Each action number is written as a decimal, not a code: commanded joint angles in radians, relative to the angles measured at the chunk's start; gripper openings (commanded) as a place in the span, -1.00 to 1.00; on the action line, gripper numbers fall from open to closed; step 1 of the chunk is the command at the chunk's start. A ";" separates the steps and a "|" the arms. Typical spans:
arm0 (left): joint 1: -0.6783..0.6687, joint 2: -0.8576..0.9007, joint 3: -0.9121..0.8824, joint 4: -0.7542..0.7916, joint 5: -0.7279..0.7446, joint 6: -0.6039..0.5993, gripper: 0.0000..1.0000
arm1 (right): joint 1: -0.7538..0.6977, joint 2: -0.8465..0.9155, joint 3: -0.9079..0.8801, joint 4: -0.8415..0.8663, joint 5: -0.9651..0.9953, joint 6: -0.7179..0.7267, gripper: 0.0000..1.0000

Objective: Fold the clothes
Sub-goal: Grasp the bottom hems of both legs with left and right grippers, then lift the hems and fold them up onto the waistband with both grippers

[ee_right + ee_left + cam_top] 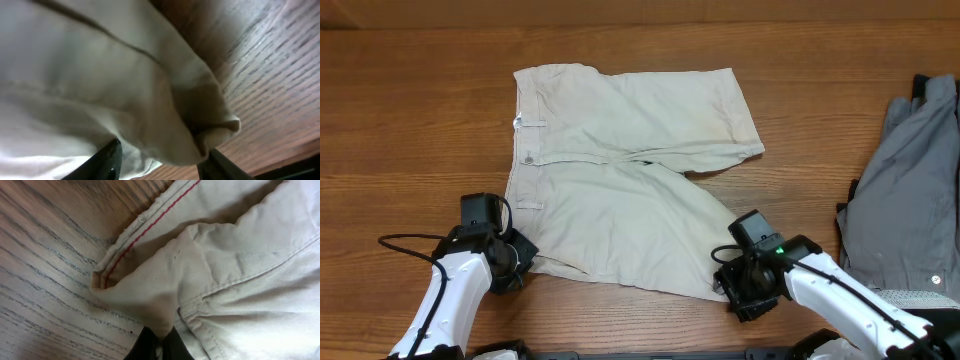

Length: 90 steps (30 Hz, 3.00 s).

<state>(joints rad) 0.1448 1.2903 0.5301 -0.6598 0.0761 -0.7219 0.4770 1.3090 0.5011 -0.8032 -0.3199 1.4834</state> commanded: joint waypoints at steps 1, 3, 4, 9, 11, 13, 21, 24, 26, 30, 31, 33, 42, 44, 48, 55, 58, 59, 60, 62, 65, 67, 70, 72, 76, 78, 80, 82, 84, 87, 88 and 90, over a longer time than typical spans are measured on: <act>0.001 0.003 -0.002 -0.017 0.029 0.035 -0.92 | -0.019 0.023 -0.005 0.014 0.004 0.010 -0.14; 0.001 0.003 -0.002 -0.017 0.029 0.035 -0.92 | -0.019 0.023 -0.005 0.018 0.004 0.009 -0.43; 0.001 0.003 -0.002 -0.017 0.029 0.035 -0.92 | -0.019 0.023 -0.005 0.018 0.004 0.009 -0.62; 0.001 0.003 0.010 -0.041 0.030 0.053 -0.92 | -0.019 0.023 -0.003 0.017 0.004 0.000 -0.93; 0.001 0.003 0.042 -0.084 0.039 0.082 -0.92 | -0.019 0.022 0.004 0.021 0.005 -0.034 -0.93; 0.001 0.003 0.092 -0.142 0.056 0.133 -0.92 | -0.021 0.021 0.024 0.021 0.011 -0.080 -0.93; 0.001 0.002 0.359 -0.433 0.055 0.285 -0.92 | -0.064 -0.017 0.254 -0.204 0.250 -0.238 -0.93; 0.001 -0.009 0.441 -0.508 0.055 0.293 -0.92 | -0.088 -0.033 0.379 -0.290 0.330 -0.309 -0.93; 0.001 -0.024 0.487 -0.547 0.056 0.293 -0.92 | -0.104 -0.037 0.462 -0.325 0.366 -0.366 -0.93; 0.001 -0.076 0.570 -0.579 0.055 0.292 -0.92 | -0.140 -0.037 0.634 -0.347 0.411 -0.505 -0.93; 0.001 -0.087 0.586 -0.565 0.055 0.292 -0.92 | -0.149 -0.037 0.666 -0.335 0.417 -0.550 -0.93; 0.001 -0.104 0.608 -0.518 0.053 0.288 -0.92 | -0.167 -0.037 0.724 -0.299 0.439 -0.635 -0.93; 0.001 -0.036 0.611 -0.198 0.048 0.185 -0.92 | -0.241 0.000 0.774 -0.024 0.477 -0.867 -0.93; 0.001 -0.002 0.611 -0.136 0.048 0.167 -0.92 | -0.244 0.030 0.774 0.035 0.477 -0.899 -0.93; 0.001 0.075 0.611 0.011 0.048 0.159 -0.92 | -0.244 0.108 0.774 0.170 0.478 -0.966 -0.93; 0.000 0.227 0.611 0.267 0.048 0.156 -0.92 | -0.244 0.246 0.774 0.409 0.528 -1.040 -0.93; 0.000 0.302 0.611 0.367 0.048 0.142 -0.92 | -0.244 0.298 0.774 0.506 0.544 -1.047 -0.93; 0.000 0.328 0.611 0.404 0.048 0.140 -0.92 | -0.244 0.316 0.774 0.540 0.544 -1.047 -0.93; -0.002 0.354 0.611 0.443 0.048 0.138 -0.92 | -0.244 0.338 0.774 0.577 0.544 -1.047 -0.93; -0.003 0.401 0.611 0.519 0.054 0.138 -0.92 | -0.244 0.379 0.774 0.642 0.544 -1.047 -0.93; -0.008 0.473 0.611 0.639 0.055 0.138 -0.92 | -0.244 0.442 0.774 0.723 0.544 -1.047 -0.92; -0.014 0.514 0.611 0.712 0.056 0.138 -0.86 | -0.244 0.481 0.774 0.769 0.544 -1.046 -0.88; -0.021 0.571 0.612 0.829 0.057 0.138 -0.29 | -0.244 0.539 0.774 0.848 0.544 -1.046 -0.60; -0.021 0.594 0.612 0.896 0.077 0.138 0.21 | -0.244 0.566 0.774 0.892 0.544 -1.047 -0.06; -0.012 0.596 0.628 0.963 0.134 0.140 1.00 | -0.254 0.572 0.776 0.929 0.544 -1.056 0.82; 0.004 0.591 0.665 0.951 0.245 0.146 1.00 | -0.264 0.557 0.786 0.908 0.544 -1.104 1.00; 0.014 0.584 0.705 0.902 0.377 0.146 1.00 | -0.274 0.532 0.796 0.850 0.545 -1.128 1.00; 0.014 0.575 0.737 0.803 0.472 0.146 1.00 | -0.286 0.497 0.797 0.752 0.543 -1.133 1.00; 0.005 0.572 0.748 0.690 0.514 0.146 1.00 | -0.296 0.470 0.797 0.623 0.543 -1.132 1.00; -0.019 0.573 0.747 0.491 0.520 0.180 1.00 | -0.309 0.459 0.797 0.406 0.504 -1.128 1.00; -0.029 0.573 0.747 0.425 0.515 0.220 1.00 | -0.313 0.461 0.795 0.346 0.470 -1.120 1.00; -0.052 0.573 0.747 0.310 0.493 0.291 1.00 | -0.321 0.472 0.793 0.243 0.409 -1.120 1.00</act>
<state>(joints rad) 0.1272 1.8748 1.2701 -0.2756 0.5274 -0.5407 0.1654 1.7977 1.2812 -0.5060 0.1730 0.3691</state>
